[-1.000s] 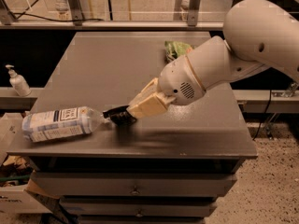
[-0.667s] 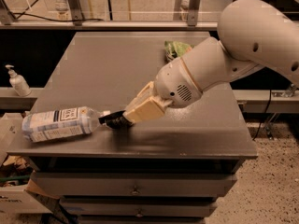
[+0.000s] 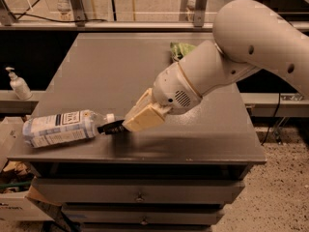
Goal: Move rxbar chocolate near blue plastic bottle
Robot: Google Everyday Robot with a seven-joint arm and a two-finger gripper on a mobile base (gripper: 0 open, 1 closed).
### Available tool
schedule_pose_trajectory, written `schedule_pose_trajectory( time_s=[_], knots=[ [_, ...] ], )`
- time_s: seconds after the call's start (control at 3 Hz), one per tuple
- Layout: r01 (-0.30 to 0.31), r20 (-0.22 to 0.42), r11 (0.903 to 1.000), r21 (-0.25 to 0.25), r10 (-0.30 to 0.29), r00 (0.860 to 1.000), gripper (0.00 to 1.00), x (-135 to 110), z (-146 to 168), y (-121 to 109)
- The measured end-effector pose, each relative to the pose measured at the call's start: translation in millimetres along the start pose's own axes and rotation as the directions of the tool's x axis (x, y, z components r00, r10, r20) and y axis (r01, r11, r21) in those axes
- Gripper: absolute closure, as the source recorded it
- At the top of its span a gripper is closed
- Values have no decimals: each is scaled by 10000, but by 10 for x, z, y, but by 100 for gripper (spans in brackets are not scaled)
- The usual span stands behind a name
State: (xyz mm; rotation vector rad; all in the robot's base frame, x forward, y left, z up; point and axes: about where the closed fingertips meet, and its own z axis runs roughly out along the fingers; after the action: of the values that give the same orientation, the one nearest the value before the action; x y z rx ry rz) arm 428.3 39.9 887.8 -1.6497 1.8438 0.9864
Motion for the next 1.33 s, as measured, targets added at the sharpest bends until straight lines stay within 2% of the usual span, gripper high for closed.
schedule_pose_trajectory(
  time_s=[0.33, 0.67, 1.0, 1.33],
  knots=[
    [6, -340, 9999, 112, -2, 9994, 15, 37, 60, -42],
    [-33, -554, 9997, 226, 45, 9985, 0, 77, 88, -75],
    [-68, -643, 9992, 383, 92, 9979, 0, 101, 73, -109],
    [244, -432, 9926, 1192, -194, 9989, 0, 152, -66, -260]
  ],
)
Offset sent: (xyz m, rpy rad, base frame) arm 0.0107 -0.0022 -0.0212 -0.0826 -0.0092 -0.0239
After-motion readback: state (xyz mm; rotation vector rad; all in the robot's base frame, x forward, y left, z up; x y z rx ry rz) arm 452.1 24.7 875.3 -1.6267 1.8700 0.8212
